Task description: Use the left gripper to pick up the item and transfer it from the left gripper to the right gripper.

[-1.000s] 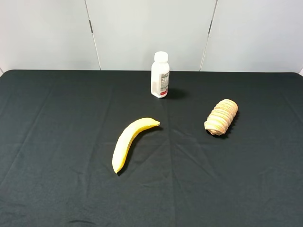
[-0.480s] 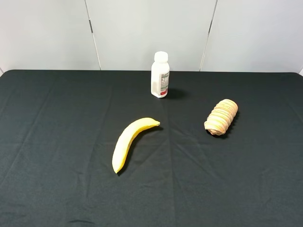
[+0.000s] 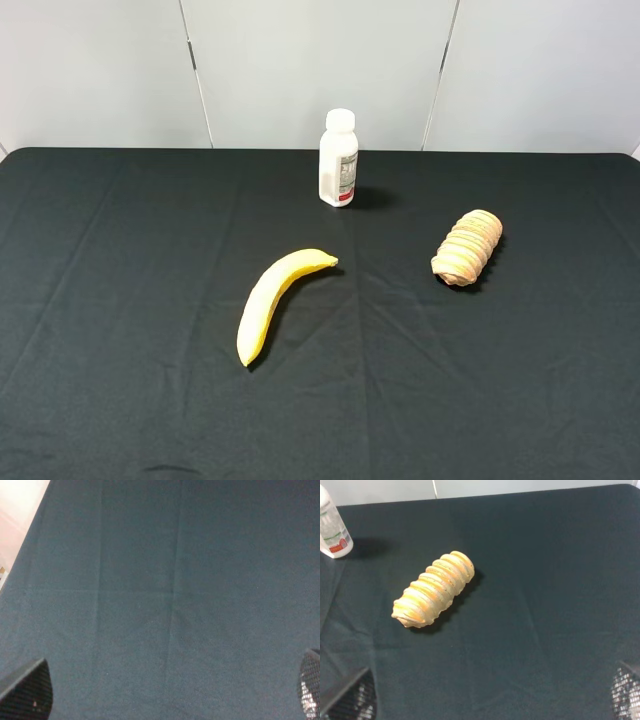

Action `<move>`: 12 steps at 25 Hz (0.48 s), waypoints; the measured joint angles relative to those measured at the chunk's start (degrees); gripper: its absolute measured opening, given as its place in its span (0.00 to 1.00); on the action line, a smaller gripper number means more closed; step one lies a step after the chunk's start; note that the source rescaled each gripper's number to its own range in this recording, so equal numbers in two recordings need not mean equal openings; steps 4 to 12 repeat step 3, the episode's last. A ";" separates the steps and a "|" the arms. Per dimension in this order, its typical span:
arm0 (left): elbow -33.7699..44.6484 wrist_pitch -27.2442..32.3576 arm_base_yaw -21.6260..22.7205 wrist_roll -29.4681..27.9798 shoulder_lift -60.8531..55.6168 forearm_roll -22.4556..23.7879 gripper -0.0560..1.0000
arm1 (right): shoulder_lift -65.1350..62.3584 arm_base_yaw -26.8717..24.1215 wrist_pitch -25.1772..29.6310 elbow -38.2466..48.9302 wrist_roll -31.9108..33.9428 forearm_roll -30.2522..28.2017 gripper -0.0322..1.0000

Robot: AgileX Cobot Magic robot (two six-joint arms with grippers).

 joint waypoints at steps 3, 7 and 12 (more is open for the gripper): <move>0.00 0.00 0.00 0.00 0.00 0.00 0.98 | 0.00 0.00 0.00 0.00 0.00 0.00 1.00; 0.00 0.00 0.00 0.00 0.00 0.00 0.98 | 0.00 0.00 0.00 0.00 0.00 0.00 1.00; 0.00 0.00 0.00 0.00 0.00 0.00 0.98 | 0.00 0.00 0.00 0.00 0.00 0.00 1.00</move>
